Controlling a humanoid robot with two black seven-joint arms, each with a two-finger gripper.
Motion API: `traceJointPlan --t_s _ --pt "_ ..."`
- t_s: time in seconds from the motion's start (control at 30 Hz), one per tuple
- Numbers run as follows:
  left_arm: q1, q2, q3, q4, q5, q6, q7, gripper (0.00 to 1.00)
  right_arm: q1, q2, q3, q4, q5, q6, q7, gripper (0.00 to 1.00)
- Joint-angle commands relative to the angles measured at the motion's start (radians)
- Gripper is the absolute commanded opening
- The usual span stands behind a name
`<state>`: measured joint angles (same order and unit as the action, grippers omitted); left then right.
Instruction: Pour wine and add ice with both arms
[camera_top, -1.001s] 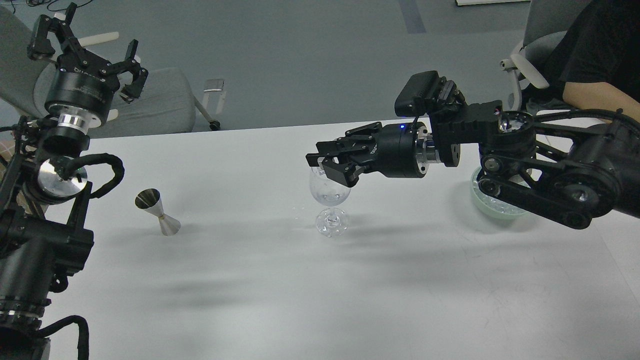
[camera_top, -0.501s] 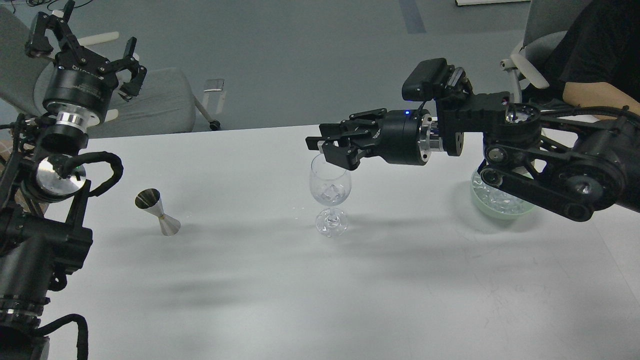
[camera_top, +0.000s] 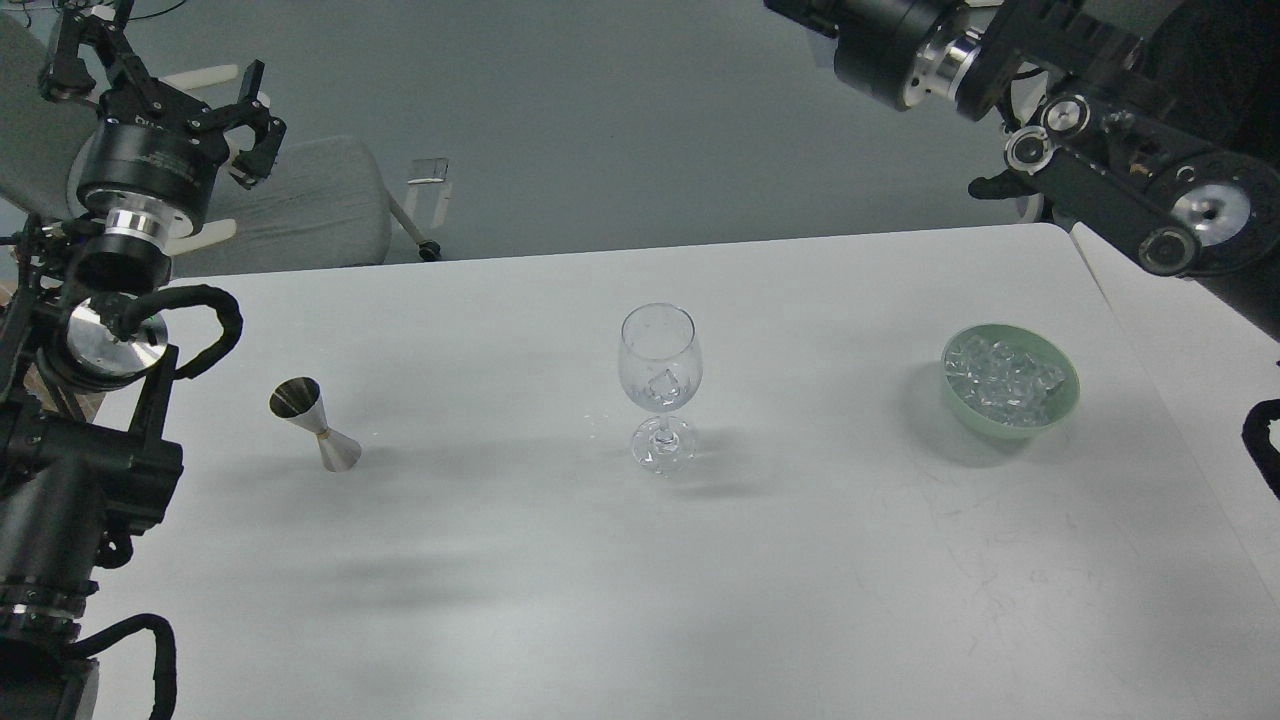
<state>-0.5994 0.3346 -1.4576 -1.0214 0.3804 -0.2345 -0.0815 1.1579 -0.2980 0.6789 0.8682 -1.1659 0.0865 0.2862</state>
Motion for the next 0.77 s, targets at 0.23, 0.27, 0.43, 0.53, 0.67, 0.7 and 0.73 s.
traceJointPlan --t_s 0.23,0.27,0.43,0.53,0.67,0.7,0.73 --pt "-0.022 -0.005 0.002 0.087 0.005 -0.048 -0.014 0.98 -0.020 0.129 0.060 -0.250 0.437 -0.005 0.002 0.99" --pt "-0.022 -0.005 0.003 0.099 0.008 -0.058 -0.014 0.98 -0.026 0.131 0.063 -0.265 0.471 -0.002 0.004 0.99" --pt "-0.042 -0.009 0.094 0.221 0.011 -0.253 -0.014 0.98 -0.055 0.158 0.086 -0.340 0.709 0.073 0.034 0.99" --pt "-0.072 -0.011 0.120 0.268 0.012 -0.254 -0.014 0.98 -0.086 0.162 0.114 -0.342 0.785 0.143 0.077 1.00" --pt "-0.114 -0.012 0.167 0.302 0.012 -0.254 -0.007 0.98 -0.099 0.180 0.137 -0.344 0.801 0.153 0.082 1.00" --pt "-0.129 -0.013 0.186 0.317 0.011 -0.254 -0.007 0.98 -0.099 0.184 0.142 -0.344 0.801 0.153 0.082 1.00" --pt "-0.144 -0.014 0.192 0.328 0.011 -0.254 -0.007 0.98 -0.104 0.186 0.148 -0.345 0.802 0.153 0.082 1.00"
